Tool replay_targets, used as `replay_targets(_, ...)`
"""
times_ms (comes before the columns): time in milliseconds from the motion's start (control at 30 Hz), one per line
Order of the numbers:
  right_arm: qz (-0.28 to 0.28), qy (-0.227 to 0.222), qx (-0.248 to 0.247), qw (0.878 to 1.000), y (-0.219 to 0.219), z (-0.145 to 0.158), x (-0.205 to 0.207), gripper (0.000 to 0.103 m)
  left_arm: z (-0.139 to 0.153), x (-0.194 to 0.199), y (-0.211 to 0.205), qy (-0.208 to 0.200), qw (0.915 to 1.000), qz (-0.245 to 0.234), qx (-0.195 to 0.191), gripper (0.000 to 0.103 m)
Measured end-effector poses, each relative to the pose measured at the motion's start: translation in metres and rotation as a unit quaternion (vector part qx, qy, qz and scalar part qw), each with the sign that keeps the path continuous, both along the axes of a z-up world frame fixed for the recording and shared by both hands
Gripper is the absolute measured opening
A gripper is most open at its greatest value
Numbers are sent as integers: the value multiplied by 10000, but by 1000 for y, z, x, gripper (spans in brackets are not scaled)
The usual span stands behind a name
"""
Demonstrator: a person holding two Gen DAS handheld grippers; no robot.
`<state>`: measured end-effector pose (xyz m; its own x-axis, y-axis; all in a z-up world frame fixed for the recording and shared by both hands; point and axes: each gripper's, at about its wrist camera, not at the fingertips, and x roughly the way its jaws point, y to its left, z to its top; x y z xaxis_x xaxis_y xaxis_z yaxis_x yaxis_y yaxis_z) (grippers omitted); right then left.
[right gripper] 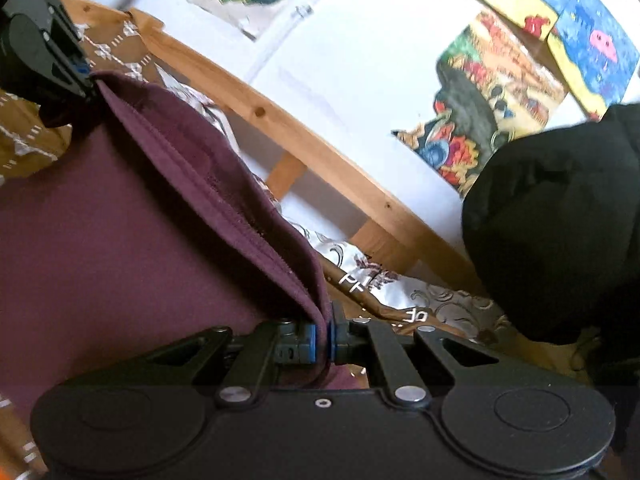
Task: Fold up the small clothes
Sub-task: 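Lift the hem with both grippers, fold it toward the collar, open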
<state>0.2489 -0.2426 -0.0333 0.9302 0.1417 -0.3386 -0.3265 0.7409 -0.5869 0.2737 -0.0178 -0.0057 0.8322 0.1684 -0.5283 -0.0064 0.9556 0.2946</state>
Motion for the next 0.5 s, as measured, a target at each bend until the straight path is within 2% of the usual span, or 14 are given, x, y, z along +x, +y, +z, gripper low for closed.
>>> replay_targets(167,-155,231,214,9994,0,-32,45,7,-29,33,11,401,9980,175,-452,6)
replay_targets(333,-108,354,-47,9993,6,-55,63,8,-44,50,22,672,9941,195,-830,9)
replay_targets(400,-163,396,-72,9991,8,-61,64,15,-48,52,25,715,9928,233,-931,16)
replay_targets(433,-204,417,-76,9989,8,-64,63,25,-49,51,28,707,9919,244,-1026,20)
replay_targets(467,-233,440,-72,9987,6,-66,63,34,-48,50,30,692,9911,264,-1105,33)
replay_targets(500,-240,463,-45,9986,4,-68,63,39,-47,48,34,650,9902,310,-1192,53)
